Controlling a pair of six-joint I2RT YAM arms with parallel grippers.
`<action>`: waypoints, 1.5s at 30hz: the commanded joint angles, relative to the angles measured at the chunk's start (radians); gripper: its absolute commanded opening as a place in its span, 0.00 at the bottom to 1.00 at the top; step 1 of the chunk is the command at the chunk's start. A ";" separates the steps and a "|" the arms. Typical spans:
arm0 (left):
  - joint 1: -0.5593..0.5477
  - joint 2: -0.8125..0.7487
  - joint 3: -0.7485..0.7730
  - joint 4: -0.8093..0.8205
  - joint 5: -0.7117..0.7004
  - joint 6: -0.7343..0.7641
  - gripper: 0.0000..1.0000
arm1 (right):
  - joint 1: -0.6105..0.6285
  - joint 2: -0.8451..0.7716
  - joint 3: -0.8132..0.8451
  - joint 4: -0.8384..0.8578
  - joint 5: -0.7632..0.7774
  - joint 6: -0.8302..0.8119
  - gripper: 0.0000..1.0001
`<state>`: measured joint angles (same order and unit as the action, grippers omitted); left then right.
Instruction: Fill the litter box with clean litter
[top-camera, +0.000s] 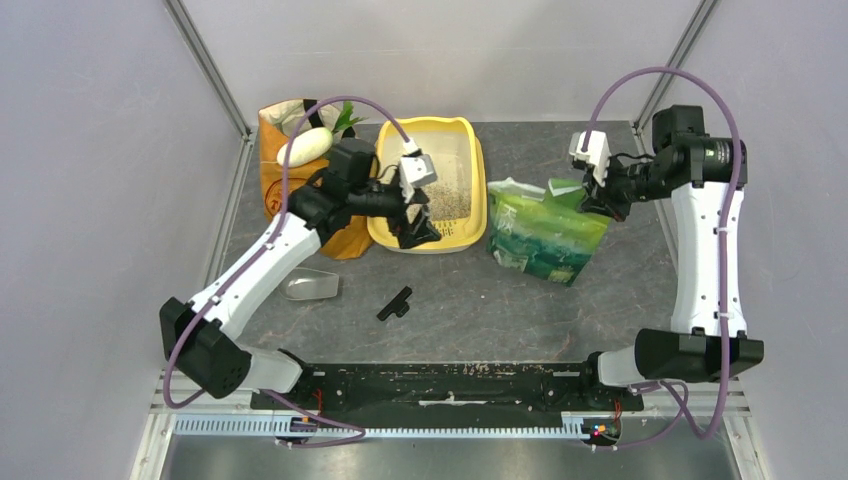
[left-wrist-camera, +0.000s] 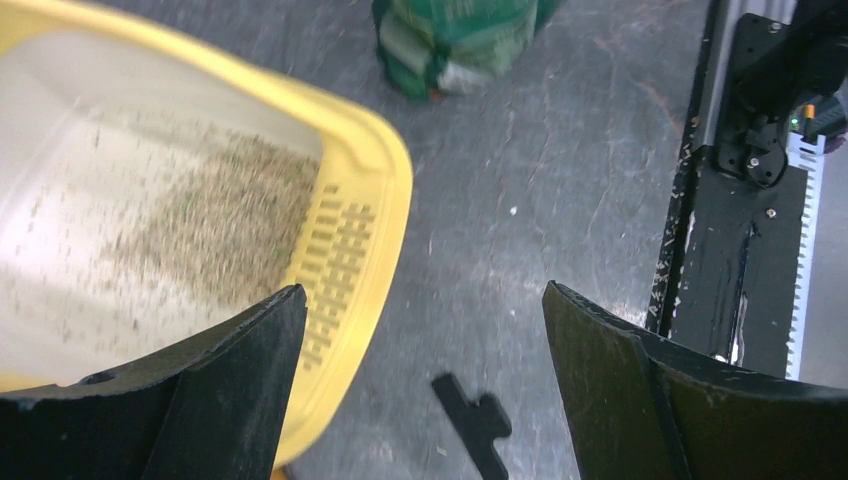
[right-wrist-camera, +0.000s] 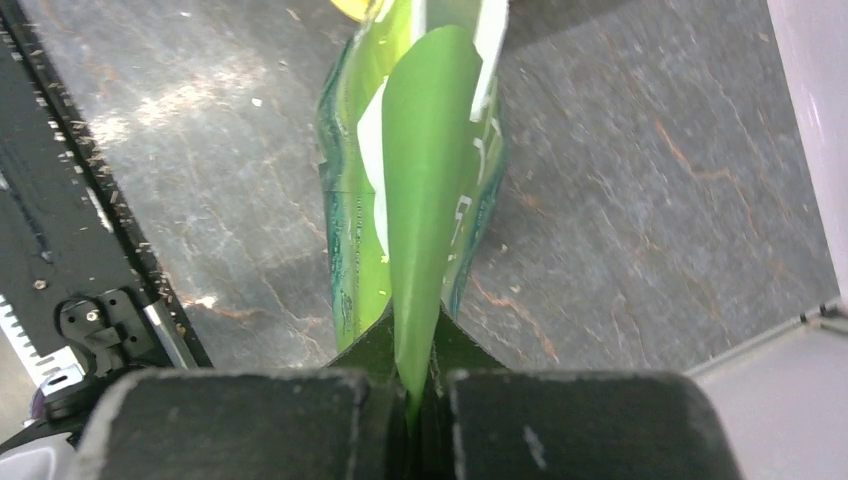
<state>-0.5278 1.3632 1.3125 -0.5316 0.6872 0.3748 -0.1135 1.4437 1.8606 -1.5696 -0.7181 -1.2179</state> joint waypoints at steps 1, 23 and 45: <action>-0.111 0.050 0.000 0.163 0.012 -0.020 0.94 | 0.011 -0.074 -0.129 -0.045 -0.145 -0.096 0.00; -0.324 0.201 -0.171 0.662 -0.014 -0.231 0.94 | 0.106 -0.229 -0.394 0.084 -0.140 -0.100 0.00; -0.373 0.123 -0.396 0.813 -0.155 0.158 0.02 | 0.107 -0.171 -0.157 -0.153 -0.269 0.197 0.79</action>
<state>-0.8837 1.5318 0.9466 0.2760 0.5503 0.3496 -0.0048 1.2335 1.5372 -1.5684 -0.8547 -1.2270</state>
